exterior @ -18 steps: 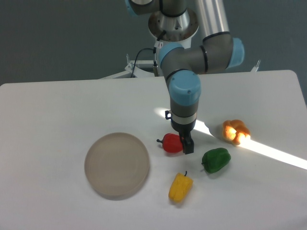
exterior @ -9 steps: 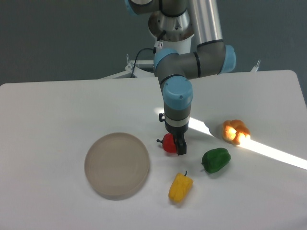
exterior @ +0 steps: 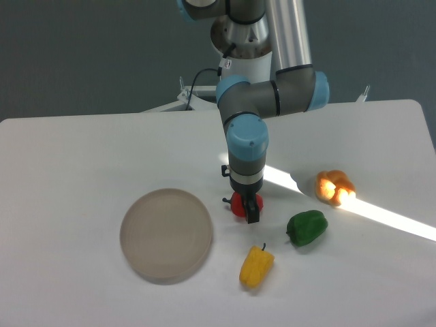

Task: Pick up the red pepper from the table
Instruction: 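Close the gripper on the red bell pepper, then lift the red bell pepper up off the table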

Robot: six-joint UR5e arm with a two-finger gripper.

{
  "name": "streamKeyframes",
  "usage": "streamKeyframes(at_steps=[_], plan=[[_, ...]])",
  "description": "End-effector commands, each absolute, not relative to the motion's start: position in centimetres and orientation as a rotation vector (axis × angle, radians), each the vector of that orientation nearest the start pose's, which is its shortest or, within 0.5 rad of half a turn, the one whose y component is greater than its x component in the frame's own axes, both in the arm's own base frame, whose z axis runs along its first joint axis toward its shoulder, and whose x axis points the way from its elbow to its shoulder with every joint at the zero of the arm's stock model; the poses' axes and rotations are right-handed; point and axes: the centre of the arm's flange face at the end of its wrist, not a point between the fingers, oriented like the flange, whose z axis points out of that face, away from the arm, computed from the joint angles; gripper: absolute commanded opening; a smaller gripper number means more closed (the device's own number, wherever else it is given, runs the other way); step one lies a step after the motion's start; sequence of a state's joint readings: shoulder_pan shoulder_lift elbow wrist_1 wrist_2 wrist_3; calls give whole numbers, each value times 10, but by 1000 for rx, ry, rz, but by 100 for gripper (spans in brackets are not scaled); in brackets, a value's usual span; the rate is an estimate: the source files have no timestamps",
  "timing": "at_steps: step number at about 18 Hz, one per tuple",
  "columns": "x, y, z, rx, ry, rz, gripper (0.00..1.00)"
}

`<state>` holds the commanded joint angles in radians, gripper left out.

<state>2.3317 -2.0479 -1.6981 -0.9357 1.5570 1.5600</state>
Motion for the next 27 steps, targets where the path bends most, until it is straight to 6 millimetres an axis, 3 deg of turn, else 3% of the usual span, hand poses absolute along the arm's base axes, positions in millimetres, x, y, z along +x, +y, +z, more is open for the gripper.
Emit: streamKeyframes(at_steps=[1,4,10,16,20,22,27], plan=[[-332,541,221,-2871,1213,35,72],[-333,541,221,-2869,1217,35,63],[-340,541,234,-2860,1214,71,62],[-367,543,289,-2847,1165,200,62],[-400,534,348,-2865,1135,226,62],[-408,533,365,-2874,1126,213,62],[-415,533,371,-2856,1170,213,62]])
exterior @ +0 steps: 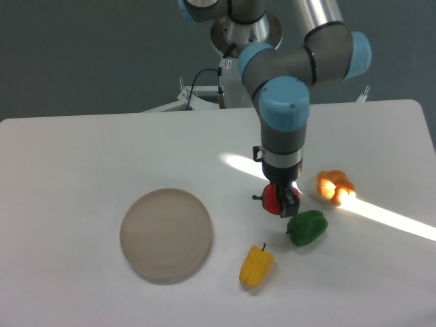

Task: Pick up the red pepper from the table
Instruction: 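Lift the red bell pepper up off the table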

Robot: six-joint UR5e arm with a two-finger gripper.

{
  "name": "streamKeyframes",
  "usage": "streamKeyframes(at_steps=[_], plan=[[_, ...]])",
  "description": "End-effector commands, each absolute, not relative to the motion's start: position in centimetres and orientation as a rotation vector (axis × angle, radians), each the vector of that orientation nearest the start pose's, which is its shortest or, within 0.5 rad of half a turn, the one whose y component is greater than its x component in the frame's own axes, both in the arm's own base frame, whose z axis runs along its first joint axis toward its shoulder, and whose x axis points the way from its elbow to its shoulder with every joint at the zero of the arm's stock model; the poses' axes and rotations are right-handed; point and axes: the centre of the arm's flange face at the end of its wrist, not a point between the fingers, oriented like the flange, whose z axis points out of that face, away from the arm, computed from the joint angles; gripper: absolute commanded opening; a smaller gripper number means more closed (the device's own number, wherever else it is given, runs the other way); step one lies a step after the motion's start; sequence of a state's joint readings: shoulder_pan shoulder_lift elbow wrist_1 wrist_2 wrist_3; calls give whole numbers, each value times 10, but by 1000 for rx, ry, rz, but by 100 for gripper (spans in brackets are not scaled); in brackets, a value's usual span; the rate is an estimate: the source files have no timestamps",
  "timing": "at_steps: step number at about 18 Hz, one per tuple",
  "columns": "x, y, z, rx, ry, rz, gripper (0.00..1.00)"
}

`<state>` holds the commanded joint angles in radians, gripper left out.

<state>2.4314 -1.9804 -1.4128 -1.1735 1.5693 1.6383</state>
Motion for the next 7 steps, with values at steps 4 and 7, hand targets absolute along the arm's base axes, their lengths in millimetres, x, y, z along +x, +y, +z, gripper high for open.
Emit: streamKeyframes(at_steps=[4,7], plan=[[-414,533,370,-2857,1173,217,62],[-413,533,367,-2857,1173,206,62]])
